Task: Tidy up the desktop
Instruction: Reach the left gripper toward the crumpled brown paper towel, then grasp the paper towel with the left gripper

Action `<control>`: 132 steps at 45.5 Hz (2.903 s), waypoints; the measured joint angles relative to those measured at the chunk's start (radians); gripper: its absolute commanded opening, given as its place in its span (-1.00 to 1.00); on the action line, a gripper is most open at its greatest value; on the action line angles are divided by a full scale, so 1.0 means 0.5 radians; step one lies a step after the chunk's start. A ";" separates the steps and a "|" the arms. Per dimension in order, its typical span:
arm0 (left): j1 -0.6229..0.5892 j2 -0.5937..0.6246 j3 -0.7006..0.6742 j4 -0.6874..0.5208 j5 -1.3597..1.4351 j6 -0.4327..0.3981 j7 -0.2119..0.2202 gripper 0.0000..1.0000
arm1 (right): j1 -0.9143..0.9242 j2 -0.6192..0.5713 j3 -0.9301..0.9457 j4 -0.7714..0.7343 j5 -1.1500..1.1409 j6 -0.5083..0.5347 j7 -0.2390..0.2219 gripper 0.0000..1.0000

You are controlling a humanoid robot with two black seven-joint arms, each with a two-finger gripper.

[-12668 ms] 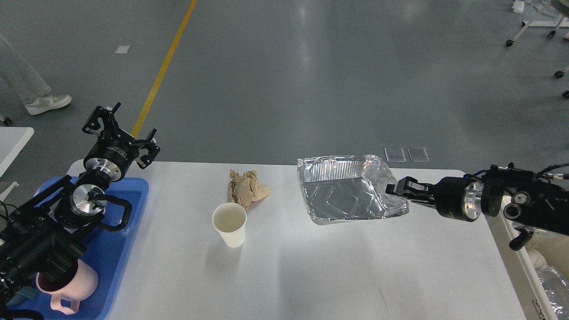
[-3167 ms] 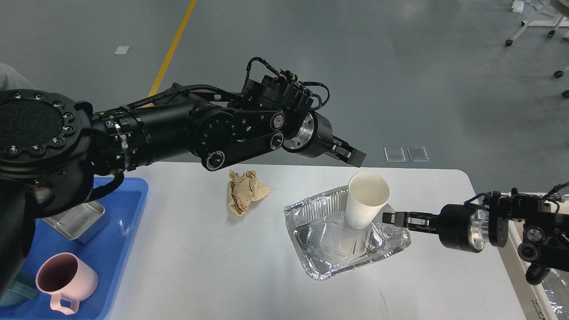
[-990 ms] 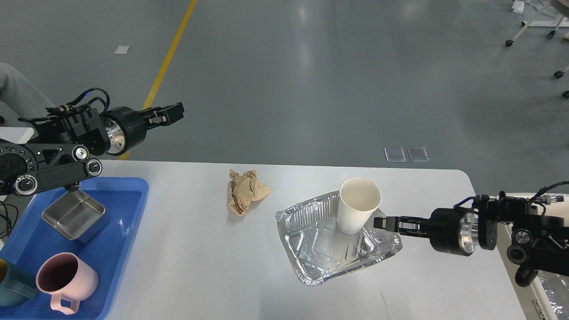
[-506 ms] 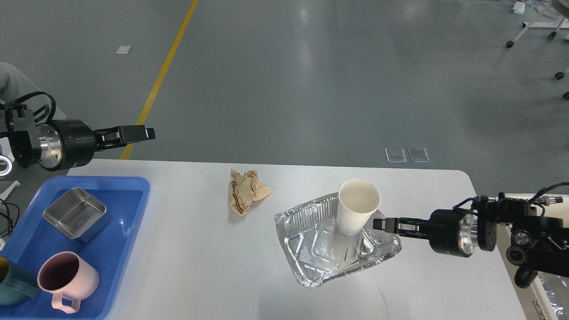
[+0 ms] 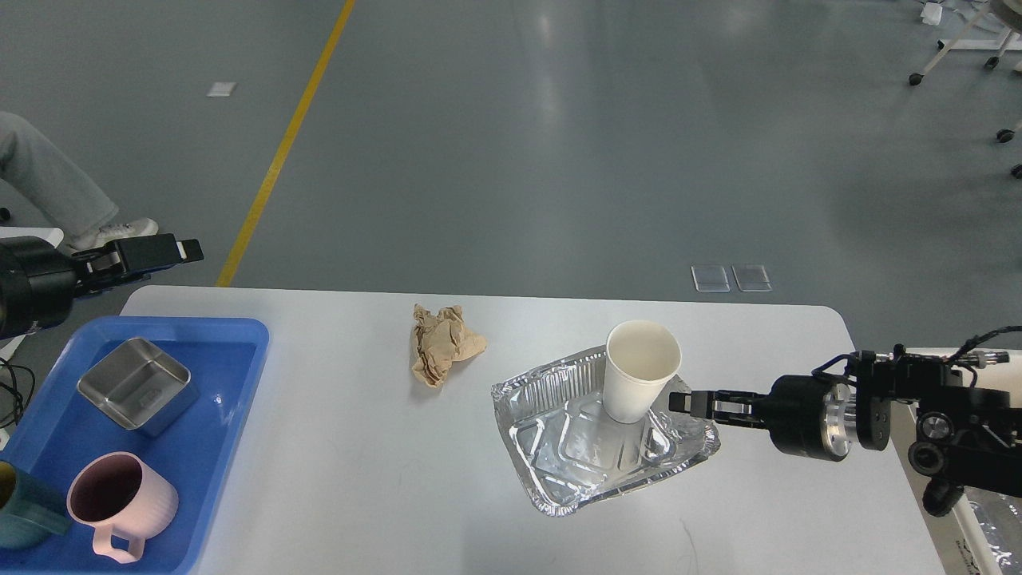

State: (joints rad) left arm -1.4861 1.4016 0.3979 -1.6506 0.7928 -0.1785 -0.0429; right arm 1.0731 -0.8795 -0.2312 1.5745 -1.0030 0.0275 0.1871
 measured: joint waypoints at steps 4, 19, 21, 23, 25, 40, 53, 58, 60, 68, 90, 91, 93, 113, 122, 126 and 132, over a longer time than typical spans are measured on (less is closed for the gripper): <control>0.020 0.057 0.000 -0.006 0.000 -0.005 0.000 0.74 | 0.002 0.008 -0.007 -0.001 0.000 0.000 0.000 -1.00; 0.032 0.210 -0.004 -0.007 -0.012 -0.052 -0.015 0.74 | 0.003 0.025 -0.012 -0.004 0.002 -0.002 -0.002 -1.00; 0.036 0.208 -0.004 -0.006 -0.013 -0.053 -0.015 0.74 | 0.002 0.025 -0.013 -0.004 0.002 -0.002 -0.003 -1.00; 0.039 0.199 -0.004 -0.001 -0.015 -0.053 -0.014 0.73 | 0.001 0.025 -0.013 -0.004 0.002 -0.002 -0.003 -1.00; 0.041 0.183 -0.004 0.006 -0.017 -0.051 -0.014 0.73 | 0.001 0.025 -0.013 -0.004 0.002 -0.002 -0.003 -1.00; 0.232 -0.422 -0.005 0.334 -0.089 0.221 -0.008 0.73 | 0.001 0.021 -0.013 -0.013 0.003 -0.002 -0.003 -1.00; 0.572 -1.205 -0.249 1.035 -0.262 0.268 -0.013 0.73 | -0.001 0.001 -0.025 -0.014 0.003 -0.001 -0.003 -1.00; 0.671 -1.450 -0.308 1.292 -0.263 0.268 -0.013 0.73 | 0.000 0.001 -0.028 -0.014 0.003 -0.002 -0.003 -1.00; 0.698 -1.563 -0.313 1.395 -0.265 0.268 -0.012 0.73 | 0.001 0.001 -0.029 -0.014 0.003 -0.003 -0.003 -1.00; 0.823 -2.059 -0.298 1.915 -0.269 0.264 -0.012 0.72 | 0.007 -0.008 -0.032 -0.014 0.003 -0.003 -0.003 -1.00; 1.031 -2.703 -0.280 2.561 -0.236 0.238 -0.010 0.55 | 0.011 -0.034 -0.032 -0.014 0.003 -0.003 -0.003 -1.00; 1.034 -2.708 -0.272 2.562 -0.233 0.236 -0.010 0.53 | 0.011 -0.035 -0.032 -0.014 0.003 -0.003 -0.003 -1.00; 1.038 -2.716 -0.240 2.562 -0.232 0.226 -0.013 0.51 | 0.011 -0.035 -0.032 -0.014 0.003 -0.003 -0.003 -1.00; 1.042 -2.797 -0.022 2.560 -0.234 0.114 -0.135 -0.35 | 0.011 -0.036 -0.029 -0.014 0.003 -0.003 -0.003 -1.00; 1.033 -2.802 -0.038 2.559 -0.236 0.055 -0.143 -0.66 | 0.011 -0.039 -0.031 -0.014 0.003 -0.003 -0.003 -1.00; 1.031 -2.796 -0.046 2.559 -0.240 0.049 -0.158 -0.81 | 0.011 -0.039 -0.032 -0.014 0.003 -0.003 -0.003 -1.00; 1.031 -2.777 -0.049 2.549 -0.252 0.019 -0.231 -1.00 | 0.011 -0.039 -0.032 -0.014 0.003 -0.003 -0.003 -1.00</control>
State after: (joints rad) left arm -0.9704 0.0134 0.3732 -0.3762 0.6668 -0.1689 -0.1585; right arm 1.0784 -0.8990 -0.2470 1.5677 -1.0017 0.0261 0.1856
